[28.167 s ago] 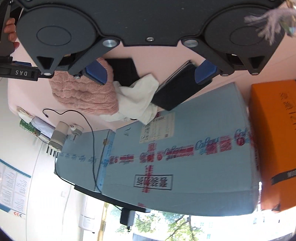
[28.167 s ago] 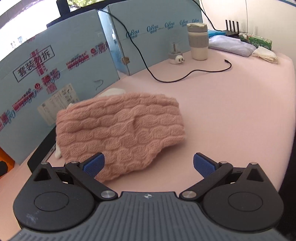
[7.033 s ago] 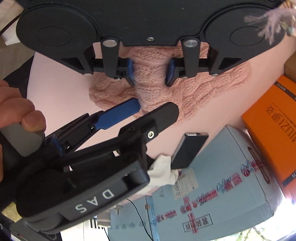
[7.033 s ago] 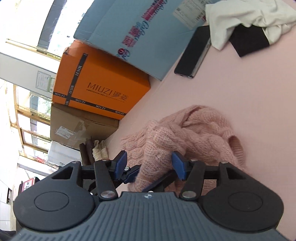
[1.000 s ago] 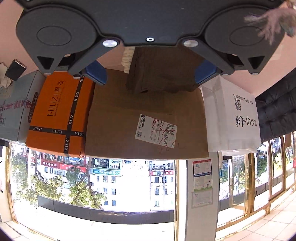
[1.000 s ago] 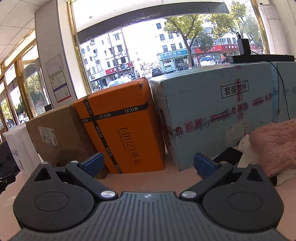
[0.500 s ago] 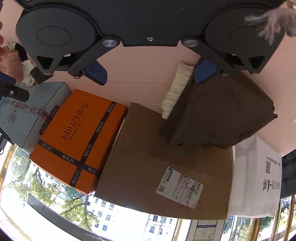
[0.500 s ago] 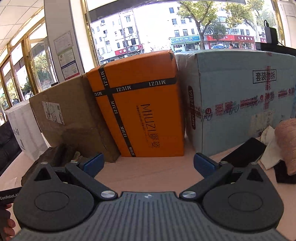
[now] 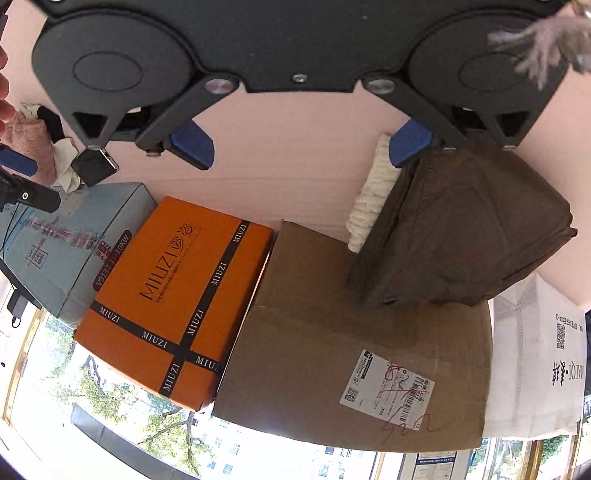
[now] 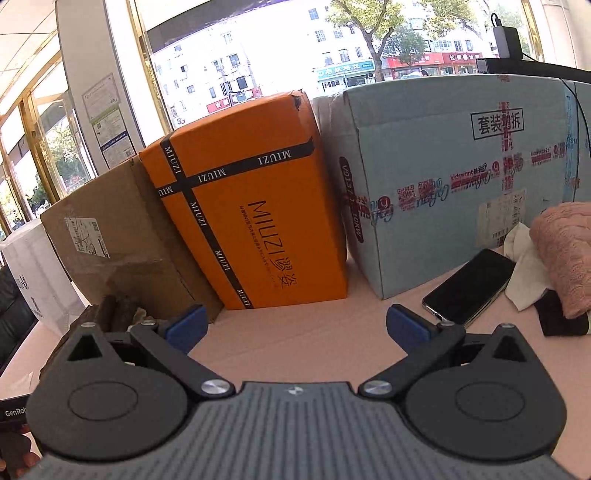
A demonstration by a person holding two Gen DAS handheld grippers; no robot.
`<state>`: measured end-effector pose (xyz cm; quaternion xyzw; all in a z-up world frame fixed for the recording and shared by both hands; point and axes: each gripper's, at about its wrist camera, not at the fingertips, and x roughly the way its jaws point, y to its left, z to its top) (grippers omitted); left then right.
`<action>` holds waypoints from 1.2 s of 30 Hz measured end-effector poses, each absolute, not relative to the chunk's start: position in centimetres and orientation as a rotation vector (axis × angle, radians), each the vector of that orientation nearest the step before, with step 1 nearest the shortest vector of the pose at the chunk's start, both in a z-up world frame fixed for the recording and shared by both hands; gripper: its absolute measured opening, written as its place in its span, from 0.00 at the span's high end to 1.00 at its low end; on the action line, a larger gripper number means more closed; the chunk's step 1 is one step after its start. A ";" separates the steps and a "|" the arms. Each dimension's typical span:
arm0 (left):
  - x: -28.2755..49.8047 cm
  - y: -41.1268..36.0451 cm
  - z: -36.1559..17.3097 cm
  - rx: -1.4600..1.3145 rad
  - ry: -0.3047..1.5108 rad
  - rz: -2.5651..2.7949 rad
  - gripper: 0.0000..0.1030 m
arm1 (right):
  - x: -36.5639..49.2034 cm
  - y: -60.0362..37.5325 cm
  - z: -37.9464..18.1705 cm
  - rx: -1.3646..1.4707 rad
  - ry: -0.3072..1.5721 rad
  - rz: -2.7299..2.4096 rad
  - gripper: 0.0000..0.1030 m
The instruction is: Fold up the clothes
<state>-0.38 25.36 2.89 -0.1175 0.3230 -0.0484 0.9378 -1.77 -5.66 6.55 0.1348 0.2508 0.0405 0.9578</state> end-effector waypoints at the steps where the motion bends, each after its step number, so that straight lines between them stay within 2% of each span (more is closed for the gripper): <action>1: -0.4 25.4 2.9 -0.239 0.659 -0.100 0.00 | -1.8 -5.6 6.5 0.274 0.510 0.084 0.00; 36: -1.2 24.7 3.2 -0.207 0.644 -0.107 0.00 | -3.2 -6.6 6.2 0.309 0.512 0.062 0.00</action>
